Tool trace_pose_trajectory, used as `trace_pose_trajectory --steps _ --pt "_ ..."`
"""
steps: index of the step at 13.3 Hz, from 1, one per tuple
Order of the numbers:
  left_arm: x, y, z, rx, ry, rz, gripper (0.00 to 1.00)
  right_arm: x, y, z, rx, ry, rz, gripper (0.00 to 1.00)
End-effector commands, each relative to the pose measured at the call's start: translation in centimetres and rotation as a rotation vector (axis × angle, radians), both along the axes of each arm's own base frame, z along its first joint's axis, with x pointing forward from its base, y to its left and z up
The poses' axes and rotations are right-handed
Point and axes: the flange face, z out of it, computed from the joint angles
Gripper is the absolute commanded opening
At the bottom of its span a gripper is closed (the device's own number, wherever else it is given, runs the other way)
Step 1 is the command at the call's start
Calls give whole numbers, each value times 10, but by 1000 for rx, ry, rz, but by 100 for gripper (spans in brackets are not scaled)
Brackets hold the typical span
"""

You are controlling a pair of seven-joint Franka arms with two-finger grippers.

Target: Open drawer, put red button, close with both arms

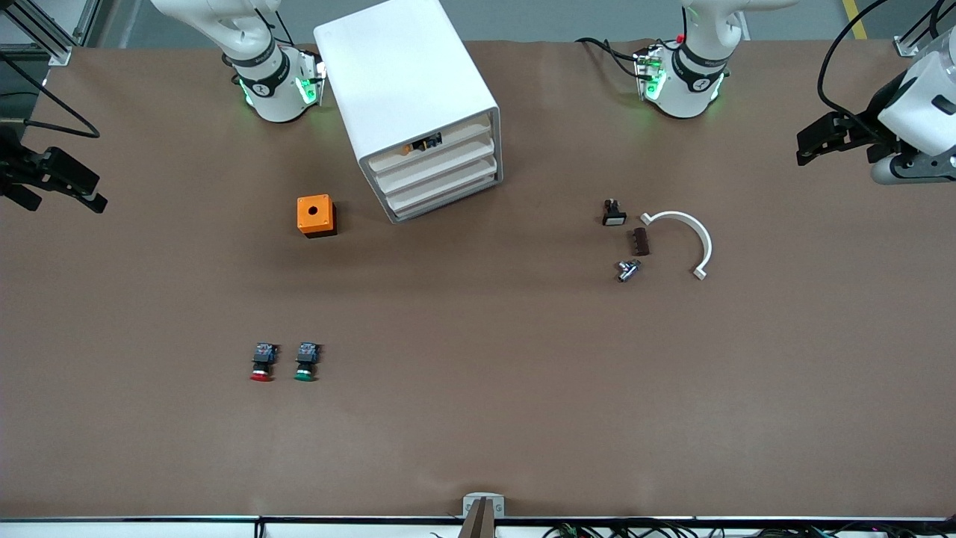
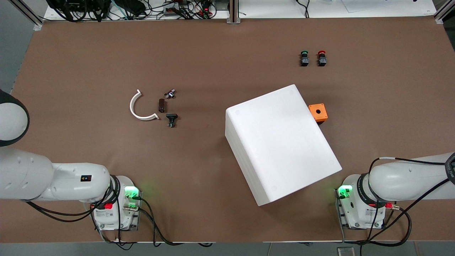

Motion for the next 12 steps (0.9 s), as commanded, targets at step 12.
trace_pose_trajectory --steps 12 --pt "86 -51 -200 133 316 310 100 18 -8 -31 -5 46 17 100"
